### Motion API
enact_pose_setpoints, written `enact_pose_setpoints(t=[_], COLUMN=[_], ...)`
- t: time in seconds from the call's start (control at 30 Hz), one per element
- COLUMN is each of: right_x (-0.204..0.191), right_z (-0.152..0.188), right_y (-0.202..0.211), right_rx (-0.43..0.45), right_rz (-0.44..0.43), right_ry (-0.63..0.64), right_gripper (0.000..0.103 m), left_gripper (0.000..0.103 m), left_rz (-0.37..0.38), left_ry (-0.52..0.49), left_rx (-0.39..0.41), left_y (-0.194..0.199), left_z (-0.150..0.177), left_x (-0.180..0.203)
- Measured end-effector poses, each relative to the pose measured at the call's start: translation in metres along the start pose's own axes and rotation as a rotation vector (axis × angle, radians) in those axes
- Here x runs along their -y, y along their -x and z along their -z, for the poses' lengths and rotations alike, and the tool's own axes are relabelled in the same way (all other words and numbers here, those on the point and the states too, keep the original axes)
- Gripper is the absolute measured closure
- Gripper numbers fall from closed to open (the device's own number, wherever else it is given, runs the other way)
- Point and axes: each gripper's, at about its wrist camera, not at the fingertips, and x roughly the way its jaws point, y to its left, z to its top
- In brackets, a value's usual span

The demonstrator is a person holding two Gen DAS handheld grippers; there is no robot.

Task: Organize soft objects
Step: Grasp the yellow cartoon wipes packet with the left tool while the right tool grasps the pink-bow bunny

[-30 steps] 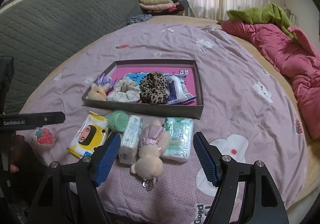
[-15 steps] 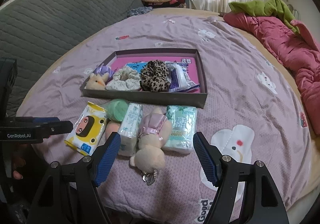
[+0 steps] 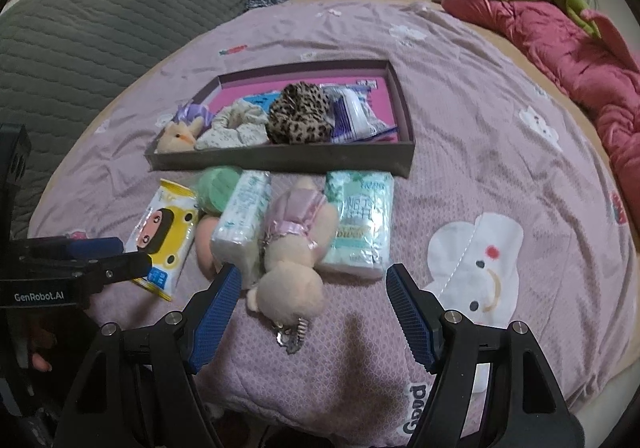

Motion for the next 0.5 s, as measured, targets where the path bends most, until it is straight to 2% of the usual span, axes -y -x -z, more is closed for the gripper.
enact_pose_setpoints(t=[0.5], right_x=[-0.001], right_z=[0.005], right_y=[-0.024], right_rx=[-0.072], right_rz=[-0.009], right_ry=[0.013], right_gripper=[0.027], left_gripper=[0.038], left_rz=[-0.083], left_ry=[-0.011], left_rx=[-0.006], left_y=[-0.025], left_z=[-0.005], left_x=[0.0])
